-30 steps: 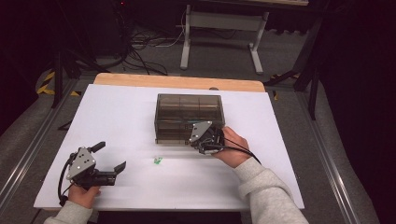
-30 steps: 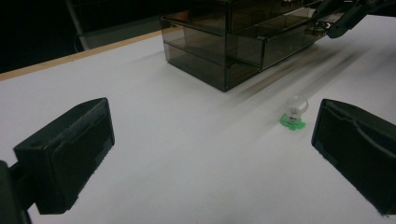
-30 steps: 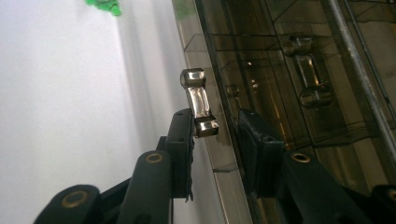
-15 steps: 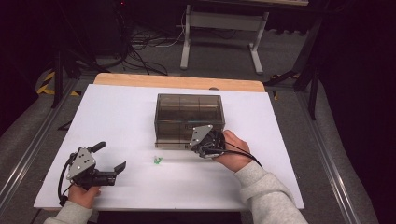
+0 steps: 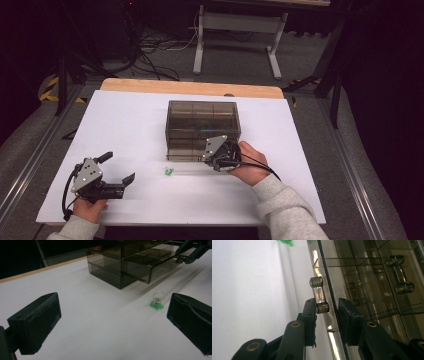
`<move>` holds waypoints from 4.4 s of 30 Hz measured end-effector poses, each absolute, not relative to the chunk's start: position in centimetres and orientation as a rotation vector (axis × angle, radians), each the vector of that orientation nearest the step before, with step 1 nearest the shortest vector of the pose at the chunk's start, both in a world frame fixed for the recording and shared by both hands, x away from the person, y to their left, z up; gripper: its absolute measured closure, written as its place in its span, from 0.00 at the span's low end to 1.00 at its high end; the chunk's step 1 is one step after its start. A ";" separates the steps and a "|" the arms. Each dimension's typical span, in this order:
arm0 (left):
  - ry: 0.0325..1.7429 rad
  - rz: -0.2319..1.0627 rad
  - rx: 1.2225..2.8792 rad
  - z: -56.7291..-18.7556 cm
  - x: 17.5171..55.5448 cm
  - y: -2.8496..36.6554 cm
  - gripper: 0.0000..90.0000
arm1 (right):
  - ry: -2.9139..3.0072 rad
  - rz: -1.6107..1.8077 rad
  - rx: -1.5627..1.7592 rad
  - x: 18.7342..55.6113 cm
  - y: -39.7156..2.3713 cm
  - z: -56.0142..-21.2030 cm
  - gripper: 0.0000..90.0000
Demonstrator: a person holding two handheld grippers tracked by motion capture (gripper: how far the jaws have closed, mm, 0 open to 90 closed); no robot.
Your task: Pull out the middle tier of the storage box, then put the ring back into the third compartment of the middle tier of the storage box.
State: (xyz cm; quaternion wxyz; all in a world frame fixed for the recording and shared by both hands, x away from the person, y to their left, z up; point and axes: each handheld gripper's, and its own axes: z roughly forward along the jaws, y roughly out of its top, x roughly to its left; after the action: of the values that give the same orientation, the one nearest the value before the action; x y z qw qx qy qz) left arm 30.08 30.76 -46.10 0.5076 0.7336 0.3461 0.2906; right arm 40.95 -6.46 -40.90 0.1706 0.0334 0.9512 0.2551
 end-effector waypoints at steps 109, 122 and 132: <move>0.834 0.696 1.768 -46.1 30.2 30.7 0.00 | 2.613 1.125 0.345 36.8 -0.2 -43.2 0.52; 0.831 0.691 1.770 -46.1 30.2 30.7 0.00 | 2.630 1.106 0.344 36.9 1.1 -44.5 0.55; 0.832 0.694 1.771 -46.1 30.2 30.7 0.00 | 2.605 1.115 0.345 36.7 1.9 -45.4 0.57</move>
State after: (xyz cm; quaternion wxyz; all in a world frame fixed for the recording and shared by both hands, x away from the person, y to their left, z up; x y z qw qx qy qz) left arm 30.17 30.68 -46.11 0.5078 0.7348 0.3454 0.2879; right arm 36.72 1.93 -45.41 0.1431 0.1196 0.9031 0.3867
